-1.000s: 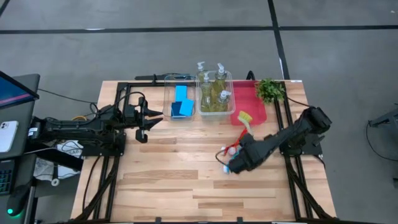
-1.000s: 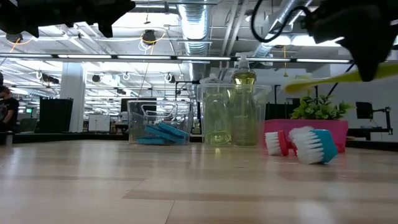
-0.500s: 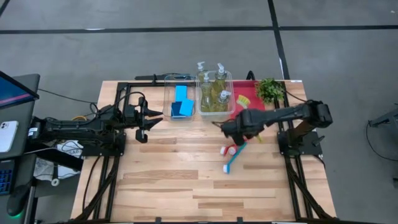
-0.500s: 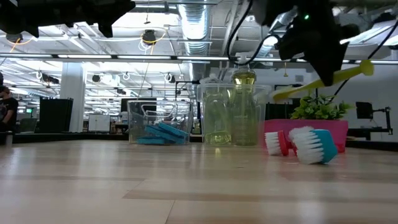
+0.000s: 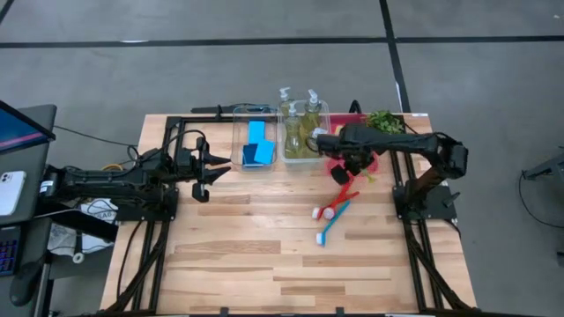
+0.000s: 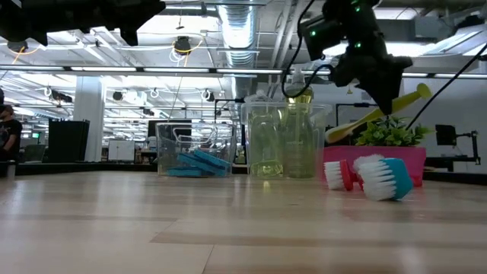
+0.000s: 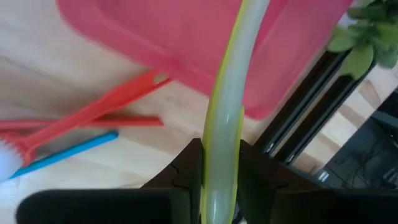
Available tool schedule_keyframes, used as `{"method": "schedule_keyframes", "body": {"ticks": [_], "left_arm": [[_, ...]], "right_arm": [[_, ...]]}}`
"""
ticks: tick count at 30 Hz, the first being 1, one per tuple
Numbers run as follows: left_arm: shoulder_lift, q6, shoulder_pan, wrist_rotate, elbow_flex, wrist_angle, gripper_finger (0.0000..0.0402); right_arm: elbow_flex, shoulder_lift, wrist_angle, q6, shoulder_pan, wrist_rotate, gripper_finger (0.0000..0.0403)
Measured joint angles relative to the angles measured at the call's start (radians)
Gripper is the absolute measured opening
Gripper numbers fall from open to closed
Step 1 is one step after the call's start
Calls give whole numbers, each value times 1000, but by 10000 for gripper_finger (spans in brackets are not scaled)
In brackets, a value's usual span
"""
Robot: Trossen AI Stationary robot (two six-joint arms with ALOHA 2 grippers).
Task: Pick & Place Kitchen Sink Supplies
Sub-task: Put the yellow dish brush into the red bin
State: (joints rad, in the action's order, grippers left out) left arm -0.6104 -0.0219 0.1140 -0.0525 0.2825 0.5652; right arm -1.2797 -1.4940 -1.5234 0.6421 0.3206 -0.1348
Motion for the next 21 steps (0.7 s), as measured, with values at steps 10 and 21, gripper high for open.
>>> {"method": "schedule_keyframes", "body": {"ticks": [10, 21], "left_arm": [[0, 0, 0, 0, 0, 0, 104], [0, 0, 0, 0, 0, 0, 104]], "right_arm": [[0, 0, 59, -121, 133, 3, 92], [0, 0, 70, -129, 136, 3, 97]]}}
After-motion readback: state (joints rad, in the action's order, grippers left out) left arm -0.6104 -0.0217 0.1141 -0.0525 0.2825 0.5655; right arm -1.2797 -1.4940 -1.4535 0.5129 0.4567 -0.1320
